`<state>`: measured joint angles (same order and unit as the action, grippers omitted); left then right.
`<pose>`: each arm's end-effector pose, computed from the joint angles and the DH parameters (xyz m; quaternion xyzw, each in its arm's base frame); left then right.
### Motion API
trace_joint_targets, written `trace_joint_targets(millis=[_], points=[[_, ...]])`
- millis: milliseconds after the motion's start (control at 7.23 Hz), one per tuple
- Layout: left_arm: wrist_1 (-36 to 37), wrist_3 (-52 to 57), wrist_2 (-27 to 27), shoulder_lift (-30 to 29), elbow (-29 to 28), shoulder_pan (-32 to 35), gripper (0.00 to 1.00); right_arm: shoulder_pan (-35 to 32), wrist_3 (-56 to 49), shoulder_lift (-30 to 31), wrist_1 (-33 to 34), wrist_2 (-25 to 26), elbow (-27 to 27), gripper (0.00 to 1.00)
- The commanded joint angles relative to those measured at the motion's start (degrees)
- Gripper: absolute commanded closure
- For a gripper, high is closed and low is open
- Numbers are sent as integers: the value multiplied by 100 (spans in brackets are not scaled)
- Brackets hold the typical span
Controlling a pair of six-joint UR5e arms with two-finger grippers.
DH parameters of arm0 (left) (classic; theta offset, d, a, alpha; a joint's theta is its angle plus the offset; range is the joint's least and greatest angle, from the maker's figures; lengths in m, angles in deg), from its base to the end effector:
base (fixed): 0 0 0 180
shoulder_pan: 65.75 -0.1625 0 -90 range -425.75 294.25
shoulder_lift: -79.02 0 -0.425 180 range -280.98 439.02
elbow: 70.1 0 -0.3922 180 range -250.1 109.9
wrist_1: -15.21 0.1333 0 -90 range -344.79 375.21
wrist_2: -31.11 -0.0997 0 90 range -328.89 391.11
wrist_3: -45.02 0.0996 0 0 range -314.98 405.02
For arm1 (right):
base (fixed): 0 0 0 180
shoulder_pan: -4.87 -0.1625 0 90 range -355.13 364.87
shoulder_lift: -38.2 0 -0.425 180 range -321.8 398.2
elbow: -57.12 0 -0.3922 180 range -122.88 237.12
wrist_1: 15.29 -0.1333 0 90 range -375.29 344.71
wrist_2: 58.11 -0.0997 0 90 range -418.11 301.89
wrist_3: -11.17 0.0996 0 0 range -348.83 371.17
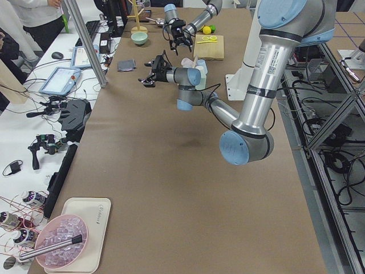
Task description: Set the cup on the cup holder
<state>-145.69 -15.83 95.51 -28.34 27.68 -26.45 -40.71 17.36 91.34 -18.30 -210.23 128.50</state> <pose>0.3222 -0.4916 0.2929 0.5302 0.5160 -0.2217 0.6351 -0.4119 -0.4850 0.2700 0.5147 -0.5656 -0.5607 0.3175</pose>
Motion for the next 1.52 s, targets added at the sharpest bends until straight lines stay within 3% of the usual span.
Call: trace_joint_targets(millis=[0, 277, 553, 830, 1107, 1383], points=[[425, -137, 544, 67, -75, 427, 2, -354, -12, 326, -6, -326, 8, 0], [787, -181, 1326, 320, -128, 911, 2, -609, -21, 712, -15, -572, 16, 0], [927, -199, 1417, 540, -128, 991, 2, -873, -30, 1230, -6, -626, 8, 0], [1348, -217, 1899, 689, -136, 1237, 2, -1214, -39, 1609, 3, -618, -18, 0], [1638, -217, 2407, 848, -145, 1491, 2, -1313, -57, 2162, 20, -469, -54, 0], [2069, -173, 3250, 1015, -145, 1921, 2, -1304, -65, 2497, 38, -136, -19, 0]])
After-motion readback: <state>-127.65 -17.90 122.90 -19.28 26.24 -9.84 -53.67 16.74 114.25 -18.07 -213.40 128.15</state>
